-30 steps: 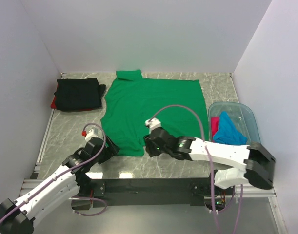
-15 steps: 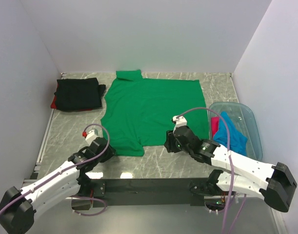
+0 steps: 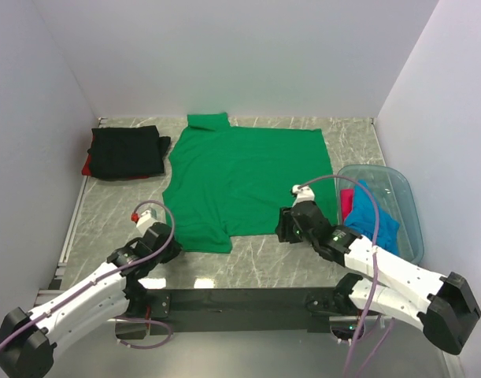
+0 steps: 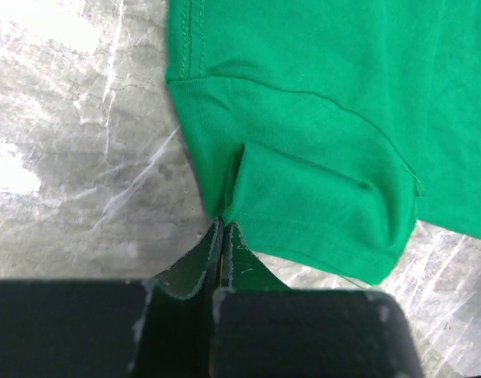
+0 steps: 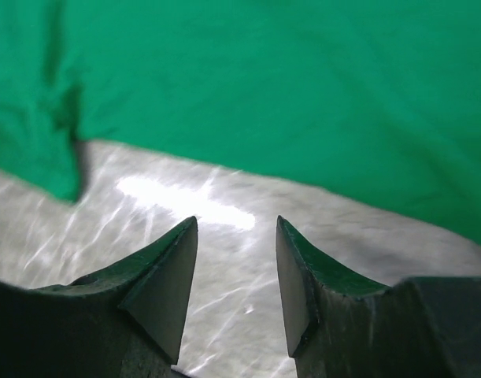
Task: Fold and stack the t-shirts
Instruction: Flatten the tshirt out
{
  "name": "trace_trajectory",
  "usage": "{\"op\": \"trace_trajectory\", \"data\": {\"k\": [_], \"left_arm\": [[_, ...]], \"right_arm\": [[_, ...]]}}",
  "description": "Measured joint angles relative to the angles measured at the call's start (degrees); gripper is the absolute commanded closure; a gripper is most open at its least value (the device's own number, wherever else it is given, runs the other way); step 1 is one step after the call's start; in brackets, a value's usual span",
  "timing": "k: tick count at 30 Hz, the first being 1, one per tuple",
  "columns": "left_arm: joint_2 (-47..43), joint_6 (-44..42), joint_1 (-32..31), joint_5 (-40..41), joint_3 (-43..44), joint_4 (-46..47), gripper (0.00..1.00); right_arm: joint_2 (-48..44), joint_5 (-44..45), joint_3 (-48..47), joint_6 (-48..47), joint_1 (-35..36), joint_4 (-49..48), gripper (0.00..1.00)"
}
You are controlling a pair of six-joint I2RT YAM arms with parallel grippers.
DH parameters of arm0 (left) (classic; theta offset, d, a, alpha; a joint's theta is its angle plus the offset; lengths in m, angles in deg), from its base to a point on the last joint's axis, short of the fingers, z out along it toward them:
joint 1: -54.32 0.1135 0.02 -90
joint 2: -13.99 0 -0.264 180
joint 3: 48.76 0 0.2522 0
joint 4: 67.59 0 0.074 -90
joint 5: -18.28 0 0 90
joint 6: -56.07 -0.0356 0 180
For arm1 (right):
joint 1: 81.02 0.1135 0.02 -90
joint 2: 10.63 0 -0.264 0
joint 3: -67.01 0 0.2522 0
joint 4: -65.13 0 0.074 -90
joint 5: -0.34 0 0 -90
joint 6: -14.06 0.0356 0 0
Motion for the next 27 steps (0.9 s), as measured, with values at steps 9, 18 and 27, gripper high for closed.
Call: {"op": "trace_trajectory", "data": {"k": [9, 18, 27], "left_arm": [[-3.52, -2.21, 0.0, 0.44, 8.55, -2.05, 0.99], [4.98, -7.48, 0.83, 0.9, 13.16, 1.79, 0.99], [5.57, -12.7, 6.05, -3.58, 13.77, 5.6, 0.99]], "right_arm": [[4.07, 1.86, 0.59, 3.63, -10.01, 0.42, 0.44], [5.66, 2.23, 7.02, 9.27, -22.29, -1.27, 0.38], [0.57, 1.97, 8.15, 13.88, -29.92, -0.44, 0.36]]}}
